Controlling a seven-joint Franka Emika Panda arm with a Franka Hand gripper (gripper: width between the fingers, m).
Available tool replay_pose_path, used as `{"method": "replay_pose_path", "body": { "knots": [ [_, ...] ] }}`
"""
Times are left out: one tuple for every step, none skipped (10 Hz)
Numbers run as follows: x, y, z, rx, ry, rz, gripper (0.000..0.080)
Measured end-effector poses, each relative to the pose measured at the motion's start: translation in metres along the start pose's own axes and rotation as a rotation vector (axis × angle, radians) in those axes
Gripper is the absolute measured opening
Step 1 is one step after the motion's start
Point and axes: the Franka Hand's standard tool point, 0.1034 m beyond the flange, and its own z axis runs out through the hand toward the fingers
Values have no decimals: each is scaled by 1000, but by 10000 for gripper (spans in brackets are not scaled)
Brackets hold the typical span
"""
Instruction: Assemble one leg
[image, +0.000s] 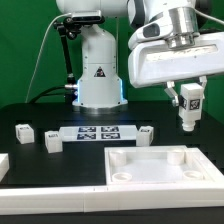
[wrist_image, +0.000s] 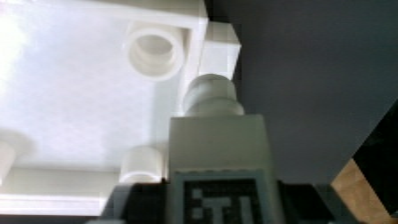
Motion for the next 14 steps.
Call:
{"method": "replay_pose_path", "body": {
  "knots": [
    [-2, -1, 1, 1, -3, 1, 288],
    [-3, -1, 1, 1, -4, 0, 288],
    [-3, -1, 1, 1, -4, 1, 288],
    [-3, -1, 1, 1, -4, 1, 288],
    [2, 1, 2, 0, 0, -23, 288],
    [17, 7, 6, -3, 16, -56, 288],
    [38, 17, 13, -8, 37, -100, 288],
    [53, 22, 20, -9, 52, -117, 288],
    [64, 24, 26, -8, 62, -127, 288],
    [73, 28, 33, -8, 69, -142, 288],
    [78, 35, 36, -13, 76, -166, 288],
    [77, 33, 37, -12, 74, -164, 288],
    [76, 33, 37, -11, 73, -165, 288],
    [76, 33, 37, -11, 73, -164, 288]
  ]
}}
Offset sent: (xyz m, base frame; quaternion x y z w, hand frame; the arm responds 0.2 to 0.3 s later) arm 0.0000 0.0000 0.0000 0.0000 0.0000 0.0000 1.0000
